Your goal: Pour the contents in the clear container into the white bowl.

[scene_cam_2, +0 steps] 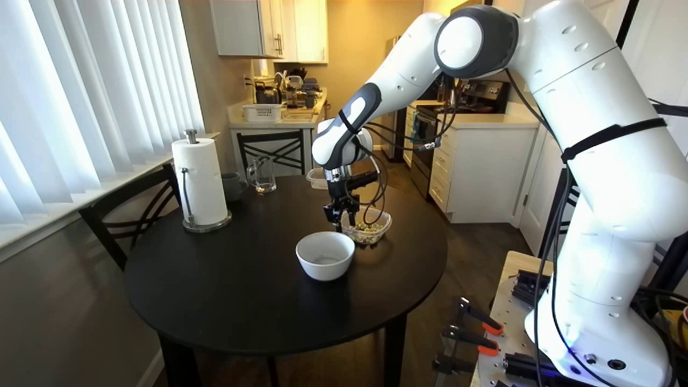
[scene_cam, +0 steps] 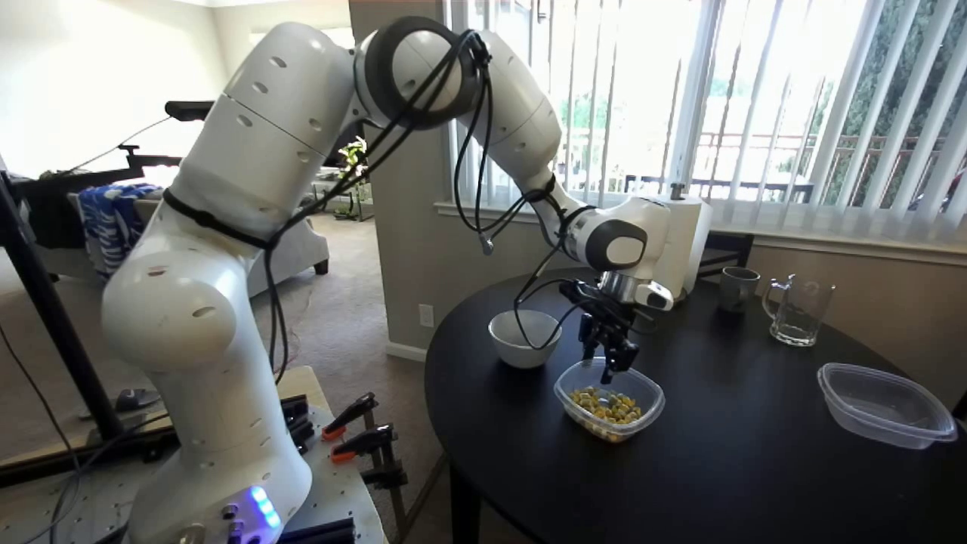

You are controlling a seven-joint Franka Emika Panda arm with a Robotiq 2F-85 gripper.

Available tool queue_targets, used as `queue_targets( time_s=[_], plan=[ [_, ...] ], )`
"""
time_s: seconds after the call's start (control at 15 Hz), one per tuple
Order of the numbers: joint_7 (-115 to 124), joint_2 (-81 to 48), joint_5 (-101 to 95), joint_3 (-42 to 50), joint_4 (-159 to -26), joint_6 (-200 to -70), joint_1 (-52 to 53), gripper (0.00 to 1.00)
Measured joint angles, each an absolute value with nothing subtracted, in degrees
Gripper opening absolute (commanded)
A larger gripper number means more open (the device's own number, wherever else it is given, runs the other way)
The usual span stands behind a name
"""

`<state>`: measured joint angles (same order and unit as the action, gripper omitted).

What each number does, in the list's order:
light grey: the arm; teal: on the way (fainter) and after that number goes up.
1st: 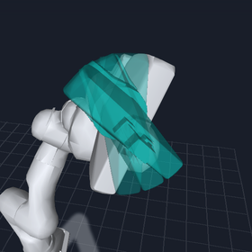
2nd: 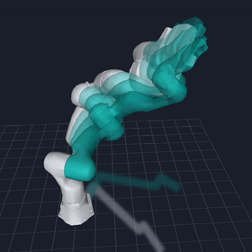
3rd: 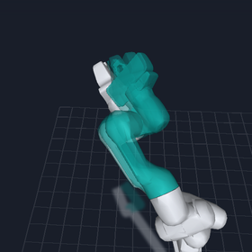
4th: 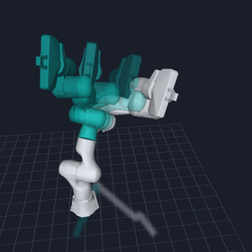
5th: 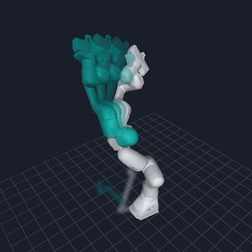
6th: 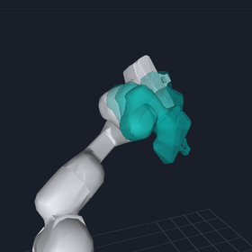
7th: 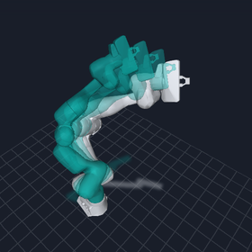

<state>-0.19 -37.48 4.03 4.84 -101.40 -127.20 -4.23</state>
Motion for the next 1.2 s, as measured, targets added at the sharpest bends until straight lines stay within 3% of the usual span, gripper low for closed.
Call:
queue_targets(
  time_s=[0.33, 1.2],
  plan=[
    [0.69, -37.82, 4.03, 4.75, -101.29, -127.20, -4.09, 0.06],
    [19.68, -27.00, 5.63, 4.64, -104.44, -133.69, 0.57, 0.05]
  ],
)
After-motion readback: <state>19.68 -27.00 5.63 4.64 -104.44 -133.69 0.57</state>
